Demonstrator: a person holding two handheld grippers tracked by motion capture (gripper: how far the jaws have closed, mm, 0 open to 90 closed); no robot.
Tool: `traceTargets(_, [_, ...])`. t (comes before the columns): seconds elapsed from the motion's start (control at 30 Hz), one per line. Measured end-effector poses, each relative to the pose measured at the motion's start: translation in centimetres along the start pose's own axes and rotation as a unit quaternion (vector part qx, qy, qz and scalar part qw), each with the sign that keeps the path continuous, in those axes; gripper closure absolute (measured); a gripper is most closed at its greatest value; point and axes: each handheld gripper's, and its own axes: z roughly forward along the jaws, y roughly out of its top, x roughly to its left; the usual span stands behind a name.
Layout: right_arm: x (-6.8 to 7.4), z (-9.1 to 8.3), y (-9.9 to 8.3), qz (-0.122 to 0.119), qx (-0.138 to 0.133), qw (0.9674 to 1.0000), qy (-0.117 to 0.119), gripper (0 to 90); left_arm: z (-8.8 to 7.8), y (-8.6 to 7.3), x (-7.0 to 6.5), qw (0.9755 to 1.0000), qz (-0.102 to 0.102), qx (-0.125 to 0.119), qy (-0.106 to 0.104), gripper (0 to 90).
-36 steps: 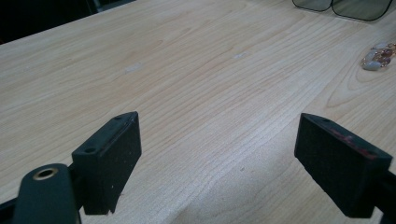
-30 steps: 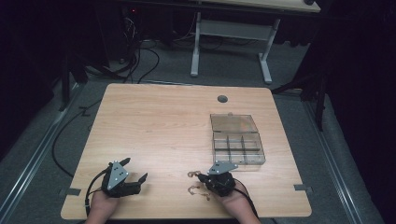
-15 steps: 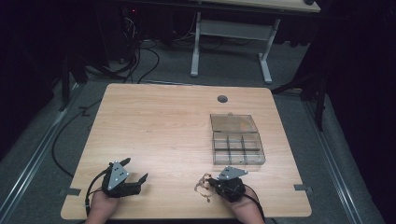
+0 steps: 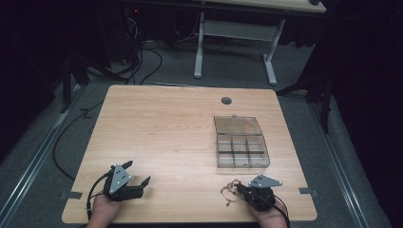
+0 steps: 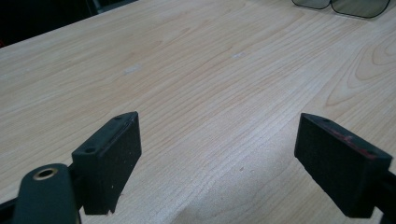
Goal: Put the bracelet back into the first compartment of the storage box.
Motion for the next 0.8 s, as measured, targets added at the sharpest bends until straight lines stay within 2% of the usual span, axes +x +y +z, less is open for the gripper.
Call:
traceTargets(0.17, [-0.4, -0.3, -0.4, 0.007, -0.003, 1.0000, -0.004, 89.7, 0.0, 0.0, 0.0, 1.0000, 0.001, 0.003, 0.000, 15.4])
traceTargets(0.33, [-0.3, -0.3, -0.2, -0.001, -0.004, 1.0000, -0.007, 87.7, 0.0, 0.0, 0.0, 1.0000, 0.002, 0.002, 0.001, 15.4])
traceTargets(0.37, [-0.2, -0.4, -0.1, 0.001, -0.016, 0.9999, 0.000, 83.8, 0.0, 0.0, 0.0, 1.0000, 0.003, 0.002, 0.002, 15.4])
traceTargets(0.47, [-0.2, -0.4, 0.0, 0.005, -0.022, 0.9997, 0.002, 81.3, 0.1, 0.1, -0.1, 1.0000, 0.004, 0.006, 0.002, 15.4])
traceTargets(0.5, [-0.4, -0.4, 0.1, 0.008, -0.022, 0.9997, -0.001, 77.4, 0.1, 0.1, -0.1, 1.0000, 0.005, 0.006, 0.003, 15.4])
traceTargets(0.63, [-0.5, -0.4, 0.3, 0.011, -0.023, 0.9996, -0.009, 72.6, 0.0, 0.0, -0.1, 1.0000, 0.005, 0.003, 0.001, 15.4])
traceTargets(0.7, [-0.6, -0.5, 0.9, 0.024, -0.026, 0.9994, -0.003, 66.5, 0.0, 0.0, -0.1, 1.0000, 0.003, 0.002, -0.001, 15.4])
traceTargets(0.8, [-0.4, -0.4, 1.3, 0.025, -0.019, 0.9995, -0.006, 62.5, 0.0, 0.0, -0.1, 1.0000, 0.004, 0.000, -0.003, 15.4])
